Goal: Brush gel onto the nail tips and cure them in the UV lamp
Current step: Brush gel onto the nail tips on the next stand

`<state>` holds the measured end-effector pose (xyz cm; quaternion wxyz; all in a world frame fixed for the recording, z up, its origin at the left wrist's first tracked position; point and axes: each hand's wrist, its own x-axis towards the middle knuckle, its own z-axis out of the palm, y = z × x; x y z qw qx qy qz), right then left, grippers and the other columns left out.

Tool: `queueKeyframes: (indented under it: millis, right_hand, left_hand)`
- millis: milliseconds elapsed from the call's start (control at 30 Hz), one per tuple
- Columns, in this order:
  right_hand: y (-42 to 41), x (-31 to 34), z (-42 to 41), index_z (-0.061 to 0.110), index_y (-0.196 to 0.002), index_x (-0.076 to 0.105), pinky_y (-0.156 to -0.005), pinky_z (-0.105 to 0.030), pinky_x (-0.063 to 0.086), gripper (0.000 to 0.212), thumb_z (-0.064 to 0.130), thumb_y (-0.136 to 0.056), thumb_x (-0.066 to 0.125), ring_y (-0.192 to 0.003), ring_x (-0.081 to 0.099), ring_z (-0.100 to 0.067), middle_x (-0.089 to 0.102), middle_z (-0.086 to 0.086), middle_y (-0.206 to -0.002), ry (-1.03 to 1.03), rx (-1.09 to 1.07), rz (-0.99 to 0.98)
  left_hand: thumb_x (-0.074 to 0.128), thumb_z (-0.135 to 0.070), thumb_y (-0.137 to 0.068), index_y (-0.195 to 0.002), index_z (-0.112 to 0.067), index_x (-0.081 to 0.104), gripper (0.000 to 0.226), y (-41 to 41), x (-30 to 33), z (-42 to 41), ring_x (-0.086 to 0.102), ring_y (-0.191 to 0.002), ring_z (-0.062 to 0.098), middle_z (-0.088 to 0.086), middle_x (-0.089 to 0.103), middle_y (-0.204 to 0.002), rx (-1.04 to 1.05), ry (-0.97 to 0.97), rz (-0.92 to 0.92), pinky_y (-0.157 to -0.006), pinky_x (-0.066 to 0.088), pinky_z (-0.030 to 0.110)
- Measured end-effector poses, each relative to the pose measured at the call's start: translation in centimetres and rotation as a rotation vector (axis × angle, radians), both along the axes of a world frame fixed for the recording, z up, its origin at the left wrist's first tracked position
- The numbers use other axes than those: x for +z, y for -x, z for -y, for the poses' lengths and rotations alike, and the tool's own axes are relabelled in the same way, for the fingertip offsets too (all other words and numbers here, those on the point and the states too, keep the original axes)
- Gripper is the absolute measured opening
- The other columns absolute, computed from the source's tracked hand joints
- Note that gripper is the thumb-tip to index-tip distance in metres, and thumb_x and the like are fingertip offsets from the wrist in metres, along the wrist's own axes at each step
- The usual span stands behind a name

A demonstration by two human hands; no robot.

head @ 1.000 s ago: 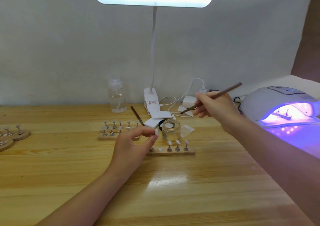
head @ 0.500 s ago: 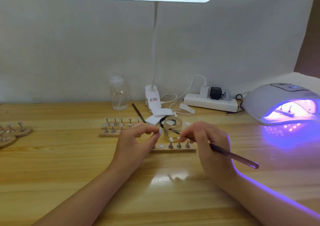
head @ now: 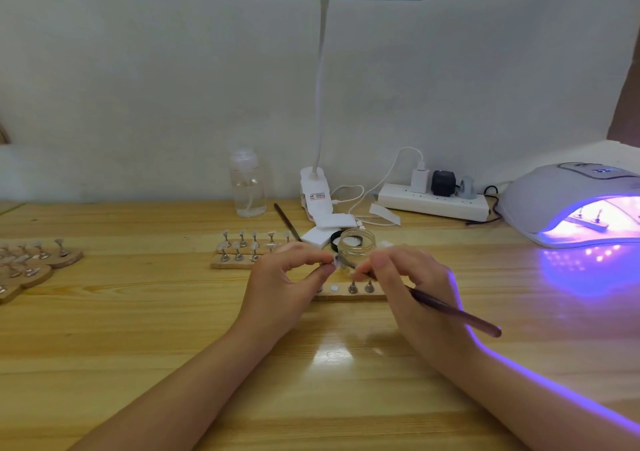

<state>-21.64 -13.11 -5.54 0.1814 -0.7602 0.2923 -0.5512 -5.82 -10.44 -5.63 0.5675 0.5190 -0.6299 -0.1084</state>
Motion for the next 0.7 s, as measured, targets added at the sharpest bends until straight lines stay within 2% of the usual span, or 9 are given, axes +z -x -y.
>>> queueKeyframes:
  millis: [100,233,267,333,467,600,700]
  right_hand:
    - [0.09,0.04,-0.23,0.031,-0.063,0.062,-0.075,-0.027,0.044,0.036,0.042,-0.087,0.038,-0.067,0.059,0.0,0.066,0.011,-0.066,-0.007,0.042,0.068]
    - [0.01,-0.03,-0.17,0.028,-0.068,0.065,-0.075,-0.02,0.043,0.036,0.047,-0.084,0.039,-0.07,0.06,-0.004,0.066,0.011,-0.071,-0.061,0.026,0.016]
    - [-0.05,-0.09,-0.21,0.03,-0.066,0.064,-0.075,-0.021,0.044,0.036,0.048,-0.084,0.039,-0.066,0.062,-0.004,0.067,0.009,-0.067,-0.096,0.06,0.055]
    - [-0.05,0.1,-0.41,0.032,-0.06,0.063,-0.073,-0.033,0.047,0.037,0.047,-0.084,0.039,-0.058,0.063,-0.006,0.066,0.006,-0.059,-0.149,0.101,0.146]
    - [-0.06,0.17,-0.27,0.03,-0.072,0.063,-0.073,-0.034,0.046,0.036,0.045,-0.086,0.034,-0.071,0.061,-0.005,0.067,0.012,-0.074,-0.073,0.053,0.03]
    - [-0.19,0.24,-0.42,0.032,-0.064,0.062,-0.074,-0.042,0.049,0.036,0.045,-0.086,0.036,-0.062,0.064,-0.008,0.067,0.008,-0.06,-0.104,0.078,0.137]
    - [-0.28,0.25,-0.18,0.029,-0.072,0.062,-0.071,-0.044,0.049,0.034,0.042,-0.088,0.035,-0.072,0.063,-0.011,0.066,0.009,-0.067,-0.029,0.045,0.077]
  left_hand:
    - [0.073,-0.006,-0.071,-0.074,-0.036,0.068,0.03,0.03,-0.02,-0.01,0.057,-0.08,-0.002,-0.009,0.067,-0.076,-0.011,0.0,-0.035,-0.067,0.038,0.004]
    - [0.074,-0.006,-0.071,-0.075,-0.034,0.069,0.028,-0.03,-0.07,0.08,0.057,-0.08,-0.005,-0.01,0.067,-0.077,-0.017,-0.006,-0.046,-0.067,0.038,0.003]
    - [0.073,-0.005,-0.072,-0.075,-0.034,0.069,0.029,-0.03,-0.08,0.05,0.057,-0.079,-0.005,-0.01,0.067,-0.077,-0.022,-0.006,-0.055,-0.066,0.039,0.003]
    - [0.074,-0.005,-0.071,-0.074,-0.036,0.068,0.031,-0.01,-0.08,0.02,0.057,-0.079,-0.006,-0.012,0.066,-0.075,-0.022,-0.006,-0.065,-0.065,0.04,0.003]
    - [0.074,-0.007,-0.071,-0.073,-0.038,0.067,0.032,-0.03,-0.14,0.09,0.056,-0.079,-0.008,-0.017,0.065,-0.073,-0.007,-0.002,-0.044,-0.069,0.036,0.002]
    - [0.074,-0.008,-0.071,-0.072,-0.04,0.067,0.033,-0.01,-0.12,0.07,0.056,-0.08,-0.009,-0.018,0.065,-0.073,-0.012,-0.007,-0.051,-0.069,0.036,0.001]
    - [0.074,-0.008,-0.071,-0.072,-0.042,0.067,0.035,-0.01,-0.12,0.14,0.056,-0.079,-0.01,-0.022,0.065,-0.072,-0.007,-0.007,-0.049,-0.07,0.036,0.001]
